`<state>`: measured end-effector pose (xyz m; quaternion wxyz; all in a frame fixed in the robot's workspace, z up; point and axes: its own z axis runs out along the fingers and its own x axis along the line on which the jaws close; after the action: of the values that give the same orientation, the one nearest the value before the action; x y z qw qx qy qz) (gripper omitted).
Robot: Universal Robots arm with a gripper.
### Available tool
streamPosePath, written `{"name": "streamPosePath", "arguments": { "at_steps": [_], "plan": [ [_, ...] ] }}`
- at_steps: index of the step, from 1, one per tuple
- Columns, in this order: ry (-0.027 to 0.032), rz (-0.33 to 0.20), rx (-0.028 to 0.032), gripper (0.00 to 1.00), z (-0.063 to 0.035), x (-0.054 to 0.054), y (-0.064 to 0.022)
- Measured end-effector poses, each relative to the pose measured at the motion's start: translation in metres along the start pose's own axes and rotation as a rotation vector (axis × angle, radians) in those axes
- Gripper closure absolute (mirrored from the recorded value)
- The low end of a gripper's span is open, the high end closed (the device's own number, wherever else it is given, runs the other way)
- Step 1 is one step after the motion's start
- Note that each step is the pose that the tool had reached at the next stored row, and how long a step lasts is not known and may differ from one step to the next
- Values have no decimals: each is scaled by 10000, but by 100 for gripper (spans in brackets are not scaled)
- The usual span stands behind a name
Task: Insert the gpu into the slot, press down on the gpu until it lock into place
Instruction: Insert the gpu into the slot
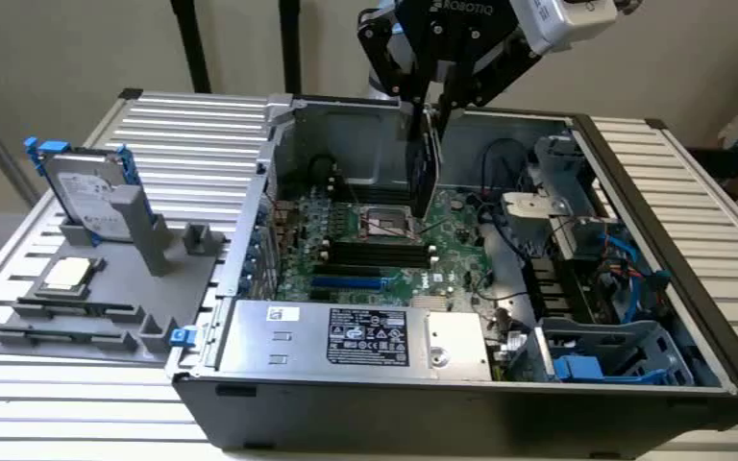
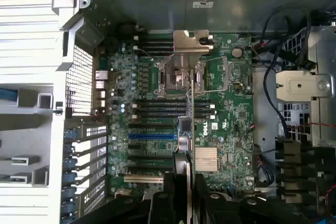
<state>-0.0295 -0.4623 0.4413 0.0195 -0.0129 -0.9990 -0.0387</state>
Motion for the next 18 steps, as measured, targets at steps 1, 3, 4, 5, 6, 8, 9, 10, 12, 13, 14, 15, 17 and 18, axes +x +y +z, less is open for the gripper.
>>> {"name": "streamPosePath", "arguments": {
  "at_steps": [1, 3, 4, 5, 6, 8, 9, 10, 12, 13, 14, 15, 17, 18],
  "plan": [
    [0, 0, 0, 74, 0, 0, 0],
    [0, 0, 0, 74, 0, 0, 0],
    [0, 0, 0, 74, 0, 0, 0],
    [0, 0, 0, 74, 0, 0, 0],
    [0, 0, 0, 74, 0, 0, 0],
    [0, 0, 0, 74, 0, 0, 0],
    [0, 0, 0, 74, 0, 0, 0],
    [-17, -3, -40, 74, -1, 1, 0],
    [-20, -3, -48, 74, 2, 1, 0],
    [-20, -3, -48, 74, 2, 1, 0],
    [-20, -4, -48, 74, 2, 1, 0],
    [-20, -4, -48, 74, 2, 1, 0],
    [-19, -26, -48, 74, 2, 1, 0],
    [-15, -76, -46, 74, 3, 1, 0]
  ]
}}
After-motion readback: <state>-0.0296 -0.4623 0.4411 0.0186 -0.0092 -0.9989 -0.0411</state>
